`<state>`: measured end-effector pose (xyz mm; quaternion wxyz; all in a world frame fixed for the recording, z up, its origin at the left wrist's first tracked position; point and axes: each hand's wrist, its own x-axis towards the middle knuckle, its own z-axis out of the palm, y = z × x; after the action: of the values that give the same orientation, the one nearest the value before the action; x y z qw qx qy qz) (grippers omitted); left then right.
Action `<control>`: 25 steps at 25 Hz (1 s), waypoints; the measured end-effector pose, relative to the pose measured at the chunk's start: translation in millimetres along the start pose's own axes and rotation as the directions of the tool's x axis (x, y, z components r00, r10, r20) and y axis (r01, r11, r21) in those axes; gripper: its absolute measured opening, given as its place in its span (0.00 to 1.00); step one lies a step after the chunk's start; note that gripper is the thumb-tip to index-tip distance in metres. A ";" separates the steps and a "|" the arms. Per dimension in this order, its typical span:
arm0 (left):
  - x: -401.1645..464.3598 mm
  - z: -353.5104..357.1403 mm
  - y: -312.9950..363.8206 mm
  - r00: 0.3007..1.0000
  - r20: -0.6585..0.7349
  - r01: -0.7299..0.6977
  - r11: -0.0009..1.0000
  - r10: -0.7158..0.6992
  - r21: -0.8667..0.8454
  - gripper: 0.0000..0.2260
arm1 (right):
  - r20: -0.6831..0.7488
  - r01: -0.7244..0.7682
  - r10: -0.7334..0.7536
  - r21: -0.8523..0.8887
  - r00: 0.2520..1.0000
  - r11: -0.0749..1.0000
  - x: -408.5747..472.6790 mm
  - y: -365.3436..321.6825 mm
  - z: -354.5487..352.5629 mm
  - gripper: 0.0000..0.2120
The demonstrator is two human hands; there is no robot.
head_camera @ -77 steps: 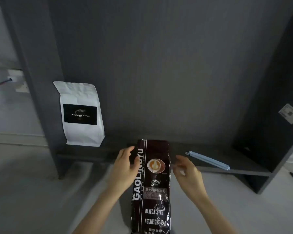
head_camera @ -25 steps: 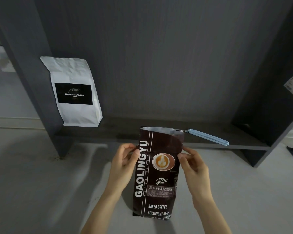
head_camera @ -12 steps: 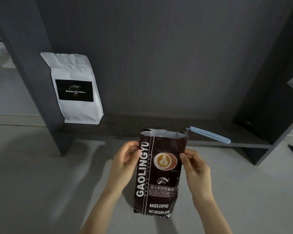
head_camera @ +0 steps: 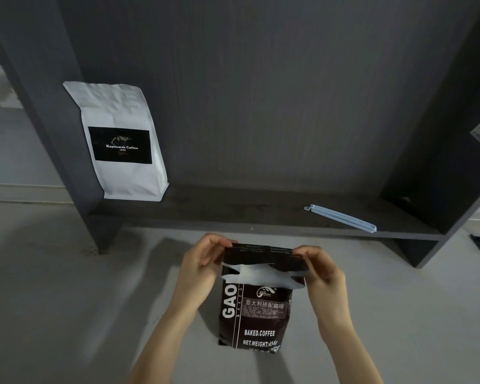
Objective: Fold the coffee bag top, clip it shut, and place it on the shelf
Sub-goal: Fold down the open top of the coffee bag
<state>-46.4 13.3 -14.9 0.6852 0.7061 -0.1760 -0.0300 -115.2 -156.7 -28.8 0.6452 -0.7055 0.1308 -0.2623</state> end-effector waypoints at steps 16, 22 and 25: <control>-4.9 -4.3 -15.0 0.964 0.235 0.121 0.992 -0.125 0.032 0.21 | 0.300 -0.131 0.134 -0.030 0.944 0.991 -3.3 0.1 -13.8 0.20; -6.1 -2.6 -26.0 0.981 0.157 0.096 0.987 -0.116 0.127 0.11 | 0.127 -0.094 0.108 -0.111 0.986 0.989 -1.5 14.1 -10.1 0.14; -3.0 2.9 -27.4 0.993 0.089 0.062 0.992 -0.072 0.108 0.10 | 0.062 -0.092 0.097 -0.084 0.993 0.992 1.5 14.1 -9.3 0.12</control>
<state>-44.3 11.4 -42.5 0.6369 0.7445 -0.1852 -0.0764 -116.8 -167.2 -42.0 0.6318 -0.7322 0.1533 -0.2027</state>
